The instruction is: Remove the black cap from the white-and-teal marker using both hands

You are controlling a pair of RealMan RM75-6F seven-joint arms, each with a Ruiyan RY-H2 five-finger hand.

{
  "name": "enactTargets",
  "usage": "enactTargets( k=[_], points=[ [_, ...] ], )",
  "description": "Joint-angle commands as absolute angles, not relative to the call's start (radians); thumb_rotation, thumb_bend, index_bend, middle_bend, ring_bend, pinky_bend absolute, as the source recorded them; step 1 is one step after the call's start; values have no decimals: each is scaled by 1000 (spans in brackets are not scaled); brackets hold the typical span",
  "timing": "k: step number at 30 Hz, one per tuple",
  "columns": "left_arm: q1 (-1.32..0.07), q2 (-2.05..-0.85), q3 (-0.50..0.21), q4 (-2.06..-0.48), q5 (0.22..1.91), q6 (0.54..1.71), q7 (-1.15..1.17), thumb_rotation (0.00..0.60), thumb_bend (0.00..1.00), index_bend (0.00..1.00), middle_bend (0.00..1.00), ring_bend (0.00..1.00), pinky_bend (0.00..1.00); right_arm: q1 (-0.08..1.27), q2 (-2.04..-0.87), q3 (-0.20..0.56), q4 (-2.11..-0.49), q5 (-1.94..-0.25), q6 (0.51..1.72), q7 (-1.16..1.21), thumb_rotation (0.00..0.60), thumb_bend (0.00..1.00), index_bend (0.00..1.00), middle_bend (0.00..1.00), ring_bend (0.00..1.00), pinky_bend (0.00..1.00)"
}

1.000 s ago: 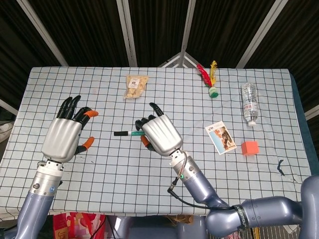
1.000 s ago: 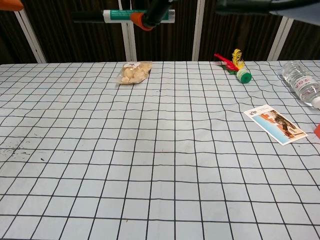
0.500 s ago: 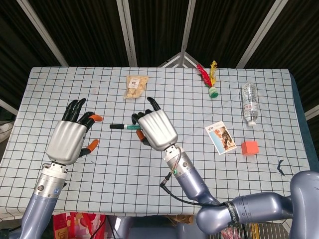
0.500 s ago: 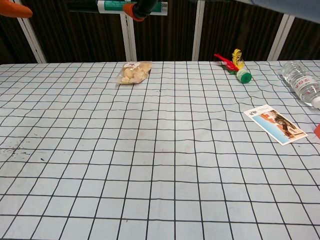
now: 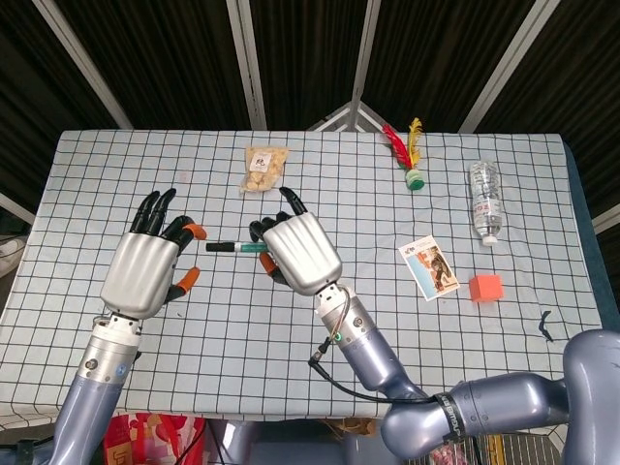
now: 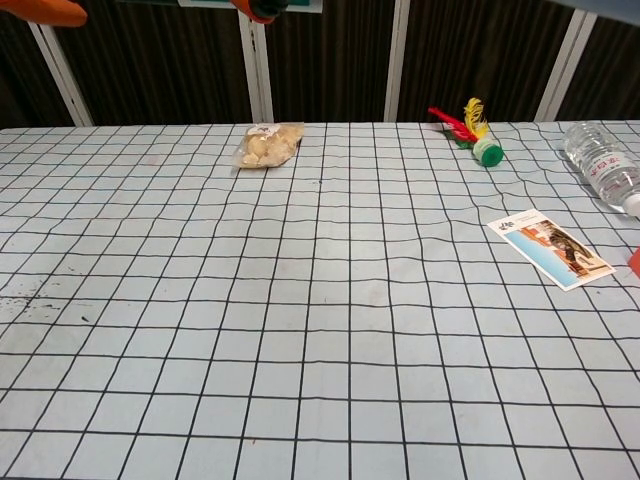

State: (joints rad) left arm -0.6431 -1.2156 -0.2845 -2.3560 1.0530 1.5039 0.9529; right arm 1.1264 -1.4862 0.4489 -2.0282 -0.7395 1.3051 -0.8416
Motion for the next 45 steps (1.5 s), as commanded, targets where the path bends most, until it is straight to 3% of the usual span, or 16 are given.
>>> enactTargets(
  k=[1, 19, 45],
  points=[
    [-657, -1231, -296, -2356, 1043, 1512, 959, 600, 381, 404, 333, 0, 0, 1131, -1485, 449, -2033, -741, 1306, -838, 600, 563, 700, 668, 511, 121],
    [-723, -1316, -300, -2333, 1032, 1545, 1036, 600, 419, 472, 362, 0, 0, 1155, -1476, 443, -2042, -739, 1317, -834, 600, 562, 701, 668, 513, 121],
    [-728, -1330, -288, -2326, 1051, 1585, 1043, 600, 432, 493, 367, 0, 0, 1140, -1469, 415, -2030, -753, 1335, -793, 600, 564, 708, 673, 517, 121]
  ],
)
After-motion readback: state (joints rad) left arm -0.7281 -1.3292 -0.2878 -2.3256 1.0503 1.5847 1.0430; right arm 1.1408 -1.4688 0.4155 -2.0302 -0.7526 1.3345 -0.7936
